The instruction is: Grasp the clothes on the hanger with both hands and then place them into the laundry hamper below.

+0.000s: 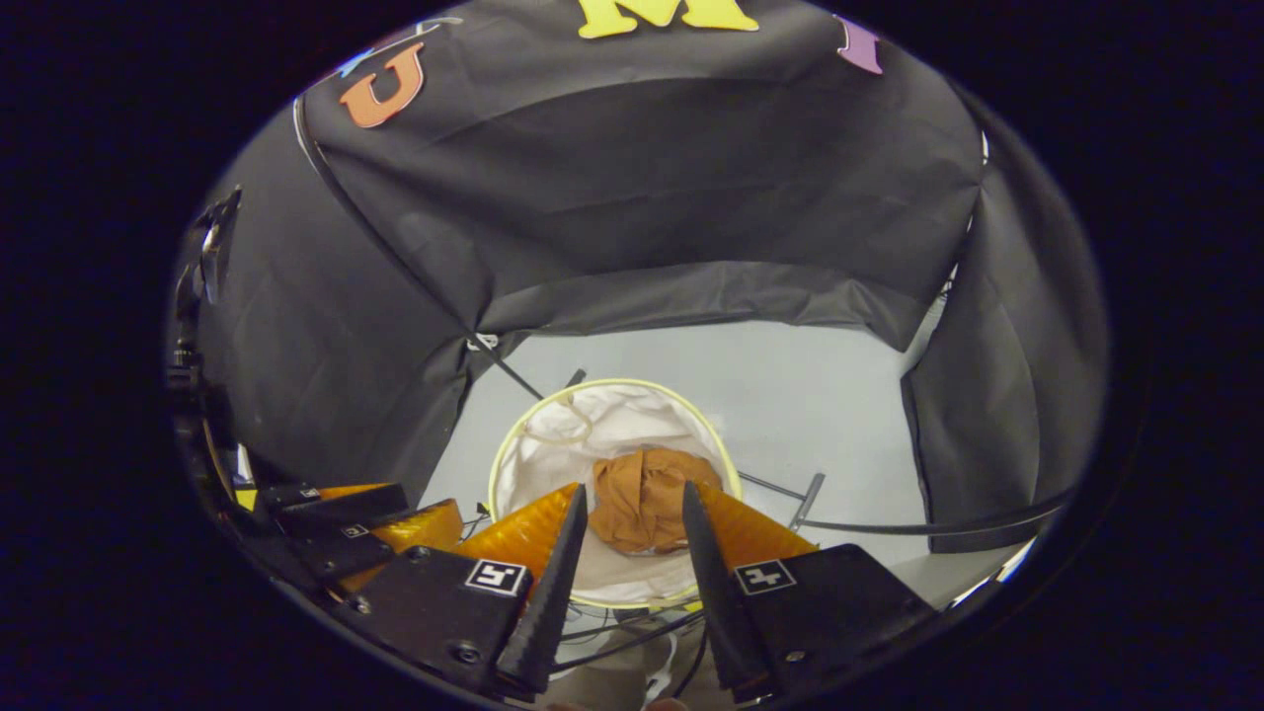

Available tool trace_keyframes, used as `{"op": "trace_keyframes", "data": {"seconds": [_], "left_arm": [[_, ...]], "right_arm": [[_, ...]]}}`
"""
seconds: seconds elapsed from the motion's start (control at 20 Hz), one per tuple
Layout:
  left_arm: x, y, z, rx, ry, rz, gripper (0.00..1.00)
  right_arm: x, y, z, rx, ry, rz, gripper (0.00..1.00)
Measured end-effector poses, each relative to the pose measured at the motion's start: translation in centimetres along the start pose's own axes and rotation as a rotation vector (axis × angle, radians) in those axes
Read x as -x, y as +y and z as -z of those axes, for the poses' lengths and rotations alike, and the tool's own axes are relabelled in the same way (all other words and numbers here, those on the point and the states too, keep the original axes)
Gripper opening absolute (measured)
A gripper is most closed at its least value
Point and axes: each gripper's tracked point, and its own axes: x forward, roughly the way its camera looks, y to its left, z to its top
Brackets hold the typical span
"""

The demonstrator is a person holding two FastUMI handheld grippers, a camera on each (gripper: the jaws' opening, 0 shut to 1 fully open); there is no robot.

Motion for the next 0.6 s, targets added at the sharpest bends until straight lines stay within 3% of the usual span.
{"op": "trace_keyframes", "data": {"seconds": [0.1, 0.15, 0.2, 0.25, 0.3, 0.4, 0.6], "left_arm": [[1.6, 0.0, -0.5, 0.002, -0.023, -0.012, 0.83], [2.4, 0.0, -0.8, 0.0, -0.048, -0.016, 0.93], [3.5, 0.2, -1.4, -0.009, -0.075, -0.026, 0.96], [4.9, 0.5, -2.3, -0.019, -0.115, -0.037, 0.89], [6.4, 0.6, -3.1, -0.032, -0.162, -0.045, 0.96], [10.1, 0.6, -5.3, -0.055, -0.268, -0.058, 0.96], [19.8, -0.1, -10.5, -0.129, -0.526, -0.07, 0.96]], "right_arm": [[1.4, -0.3, -0.3, -0.001, -0.016, 0.013, 0.65], [2.3, -0.5, -0.7, 0.003, -0.038, 0.015, 0.65], [3.1, -0.8, -1.1, 0.011, -0.068, 0.022, 0.66], [4.4, -1.2, -1.8, 0.024, -0.105, 0.026, 0.64], [5.9, -1.4, -2.5, 0.035, -0.151, 0.031, 0.64], [9.7, -1.4, -4.1, 0.052, -0.242, 0.037, 0.67], [19.6, -1.4, -8.2, 0.054, -0.464, 0.034, 0.65]]}}
